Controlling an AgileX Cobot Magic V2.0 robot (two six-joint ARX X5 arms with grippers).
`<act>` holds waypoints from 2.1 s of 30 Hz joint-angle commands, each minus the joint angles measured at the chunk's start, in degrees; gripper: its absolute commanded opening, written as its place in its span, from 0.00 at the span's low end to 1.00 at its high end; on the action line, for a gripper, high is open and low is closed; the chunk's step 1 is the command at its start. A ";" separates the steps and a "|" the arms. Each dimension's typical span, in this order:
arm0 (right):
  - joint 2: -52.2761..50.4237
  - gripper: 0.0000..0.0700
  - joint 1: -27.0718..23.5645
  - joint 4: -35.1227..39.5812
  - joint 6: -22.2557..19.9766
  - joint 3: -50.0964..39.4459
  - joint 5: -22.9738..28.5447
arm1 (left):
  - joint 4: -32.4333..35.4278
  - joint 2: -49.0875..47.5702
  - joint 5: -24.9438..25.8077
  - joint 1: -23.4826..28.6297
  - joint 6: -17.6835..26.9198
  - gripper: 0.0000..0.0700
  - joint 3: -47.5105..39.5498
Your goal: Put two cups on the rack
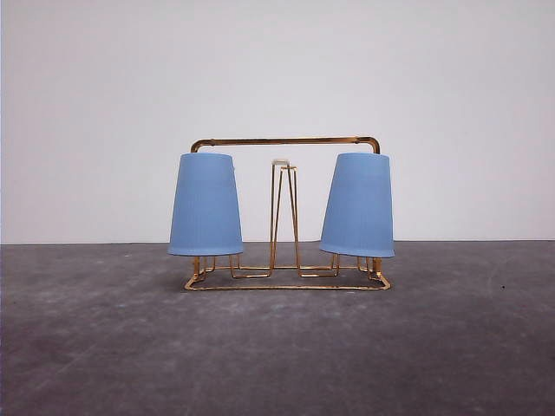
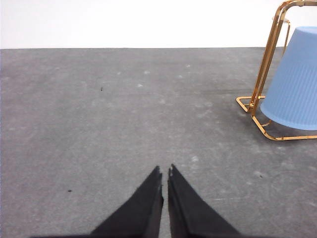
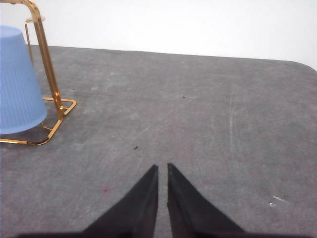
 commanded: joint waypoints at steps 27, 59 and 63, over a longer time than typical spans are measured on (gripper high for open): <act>0.07 0.05 0.02 0.57 0.33 -0.11 0.02 | -0.28 -0.07 0.00 0.00 -0.31 0.00 -0.83; 0.07 0.05 0.02 0.57 0.33 -0.11 0.02 | -0.28 -0.07 0.00 0.00 -0.31 0.00 -0.83; 0.07 0.05 0.02 0.57 0.32 -0.11 0.02 | -0.28 -0.07 0.00 0.00 -0.31 0.00 -0.83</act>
